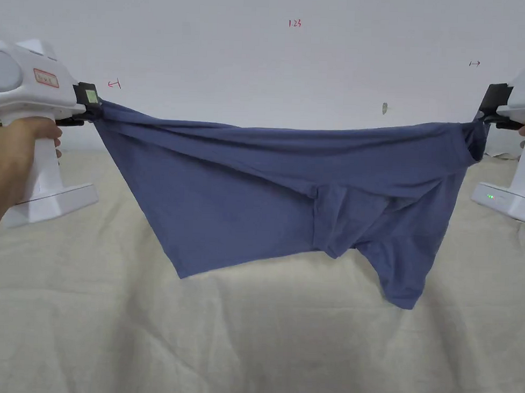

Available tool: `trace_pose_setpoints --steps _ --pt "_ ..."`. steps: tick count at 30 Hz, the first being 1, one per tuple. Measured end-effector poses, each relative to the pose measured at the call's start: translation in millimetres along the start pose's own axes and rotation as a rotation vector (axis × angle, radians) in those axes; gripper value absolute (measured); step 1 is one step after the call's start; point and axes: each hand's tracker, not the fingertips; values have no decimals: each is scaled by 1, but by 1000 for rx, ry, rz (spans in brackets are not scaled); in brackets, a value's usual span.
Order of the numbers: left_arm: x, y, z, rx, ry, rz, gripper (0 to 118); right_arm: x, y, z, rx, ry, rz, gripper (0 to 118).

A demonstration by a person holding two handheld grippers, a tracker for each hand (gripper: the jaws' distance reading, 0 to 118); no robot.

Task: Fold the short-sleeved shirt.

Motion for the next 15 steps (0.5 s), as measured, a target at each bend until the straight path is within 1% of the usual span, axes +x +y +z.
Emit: trace_pose_setpoints --steps 2,6,7,9,11,13,15 --pt "-6 -21 -4 -31 0 5 3 4 -20 -2 -33 -6 22 4" --pt "-20 -74 -7 -114 -5 9 3 21 -66 -3 -115 -6 32 4" --pt "-24 -88 -5 -122 -8 9 3 25 -78 0 -114 -7 28 4" --pt "-32 -120 2 -153 -9 5 3 34 -105 8 -157 -7 47 4" --pt "-37 -150 13 -193 -1 11 3 41 -129 16 -180 -25 51 4" --pt "-46 -181 23 -219 0 19 3 50 -154 30 -207 -18 22 4" --pt "-50 -209 37 -254 7 17 3 56 -174 43 -219 -17 17 4"
